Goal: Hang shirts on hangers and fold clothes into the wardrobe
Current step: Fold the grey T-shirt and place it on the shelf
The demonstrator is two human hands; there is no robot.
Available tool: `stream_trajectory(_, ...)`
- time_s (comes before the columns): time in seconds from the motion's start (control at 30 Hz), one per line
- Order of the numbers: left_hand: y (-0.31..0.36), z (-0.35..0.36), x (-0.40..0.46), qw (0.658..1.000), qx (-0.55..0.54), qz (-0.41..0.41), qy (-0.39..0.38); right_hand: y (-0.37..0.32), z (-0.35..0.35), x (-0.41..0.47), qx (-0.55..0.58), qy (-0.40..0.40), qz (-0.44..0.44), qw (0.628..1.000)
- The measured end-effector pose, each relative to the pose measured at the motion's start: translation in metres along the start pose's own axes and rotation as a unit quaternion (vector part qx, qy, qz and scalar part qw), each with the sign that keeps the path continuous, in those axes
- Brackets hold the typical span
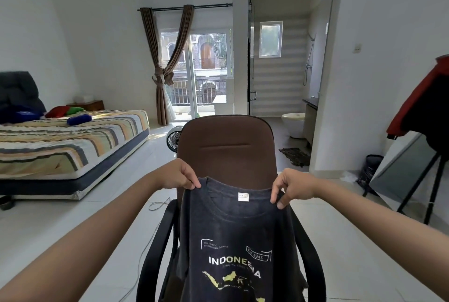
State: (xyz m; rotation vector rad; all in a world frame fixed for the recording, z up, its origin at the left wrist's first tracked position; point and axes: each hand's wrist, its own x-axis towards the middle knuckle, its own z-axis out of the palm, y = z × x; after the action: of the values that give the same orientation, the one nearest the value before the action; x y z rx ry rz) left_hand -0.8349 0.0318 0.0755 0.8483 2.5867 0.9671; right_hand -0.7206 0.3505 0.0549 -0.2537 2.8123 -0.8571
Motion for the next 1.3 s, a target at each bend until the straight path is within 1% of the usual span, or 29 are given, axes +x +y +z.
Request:
stream_trajectory(0.13,0.013,0.0,0.003,0.999,0.035,0.015,0.02,-0.002,-0.006,0.004,-0.035,0.023,0.003,0.999)
stream_trajectory(0.27,0.02,0.001,0.005,0.999,0.037,0.026,0.029,-0.006,-0.013,0.001,-0.041,0.005,0.031,0.999)
stream_trajectory(0.33,0.023,0.004,0.004,0.998,0.044,0.037,0.031,-0.004,-0.014,0.0,-0.046,0.01,0.029,0.998)
stream_trajectory(0.4,0.024,0.006,0.002,0.997,0.036,0.052,0.046,-0.003,-0.013,-0.001,-0.04,0.039,0.01,0.998)
stream_trajectory(0.43,0.024,0.006,0.0,0.996,0.028,0.061,0.063,-0.003,-0.013,-0.002,-0.025,0.066,0.001,0.997)
stream_trajectory(0.47,0.024,0.005,-0.001,0.994,0.016,0.07,0.083,-0.002,-0.012,-0.003,0.007,0.097,-0.006,0.995)
stream_trajectory(0.53,0.027,0.001,-0.005,0.988,-0.026,0.085,0.13,-0.001,-0.015,-0.005,0.108,0.15,-0.009,0.983)
stream_trajectory(0.6,0.032,-0.005,-0.007,0.98,-0.067,0.094,0.163,-0.005,-0.021,-0.007,0.161,0.179,-0.017,0.97)
stream_trajectory(0.87,0.058,-0.04,-0.007,0.962,-0.11,0.108,0.227,-0.042,-0.066,-0.003,0.065,0.263,-0.095,0.958)
stream_trajectory(1.07,0.077,-0.064,-0.002,0.963,-0.091,0.117,0.224,-0.072,-0.094,0.001,0.032,0.263,-0.13,0.956)
stream_trajectory(1.2,0.075,-0.067,-0.002,0.965,-0.084,0.113,0.223,-0.077,-0.102,0.006,0.061,0.248,-0.132,0.958)
stream_trajectory(1.3,0.072,-0.063,-0.002,0.957,-0.131,0.115,0.232,-0.075,-0.106,0.011,0.088,0.217,-0.121,0.965)
